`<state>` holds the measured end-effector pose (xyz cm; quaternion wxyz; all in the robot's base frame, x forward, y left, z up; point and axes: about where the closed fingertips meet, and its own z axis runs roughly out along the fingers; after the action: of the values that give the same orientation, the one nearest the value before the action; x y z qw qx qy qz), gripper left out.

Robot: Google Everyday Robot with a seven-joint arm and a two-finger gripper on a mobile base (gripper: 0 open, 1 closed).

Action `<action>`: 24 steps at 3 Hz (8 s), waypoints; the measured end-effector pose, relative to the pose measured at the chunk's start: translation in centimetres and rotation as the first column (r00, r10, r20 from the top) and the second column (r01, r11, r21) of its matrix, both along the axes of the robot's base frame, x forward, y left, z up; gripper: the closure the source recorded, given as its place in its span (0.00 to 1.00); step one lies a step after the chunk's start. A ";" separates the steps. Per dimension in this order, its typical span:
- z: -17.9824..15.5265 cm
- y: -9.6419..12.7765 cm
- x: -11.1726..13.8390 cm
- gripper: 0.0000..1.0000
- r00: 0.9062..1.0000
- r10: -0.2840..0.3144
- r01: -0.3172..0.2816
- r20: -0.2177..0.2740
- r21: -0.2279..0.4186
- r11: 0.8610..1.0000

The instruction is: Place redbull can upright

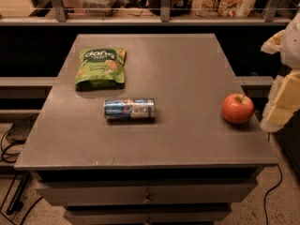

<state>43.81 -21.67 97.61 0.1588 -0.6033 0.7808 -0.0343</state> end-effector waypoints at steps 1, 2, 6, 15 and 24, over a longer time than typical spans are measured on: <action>0.1 0.0 0.0 0.00 1.000 0.000 0.000 0.003 0.000 1.000; 0.0 2.9 0.4 0.00 0.996 0.080 -0.080 0.028 0.005 0.997; -1.2 12.4 2.2 0.00 0.959 0.280 -0.282 0.052 0.042 0.958; -10.6 23.8 6.2 0.00 0.893 0.432 -0.449 -0.124 -0.194 0.872; -9.5 29.2 5.5 1.00 0.866 0.495 -0.500 -0.074 -0.073 0.863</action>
Offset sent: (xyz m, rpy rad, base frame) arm 0.0038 0.0423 -0.0049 0.0122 -0.0220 0.1260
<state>49.33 7.56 88.15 0.1146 -0.7914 0.6003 -0.0113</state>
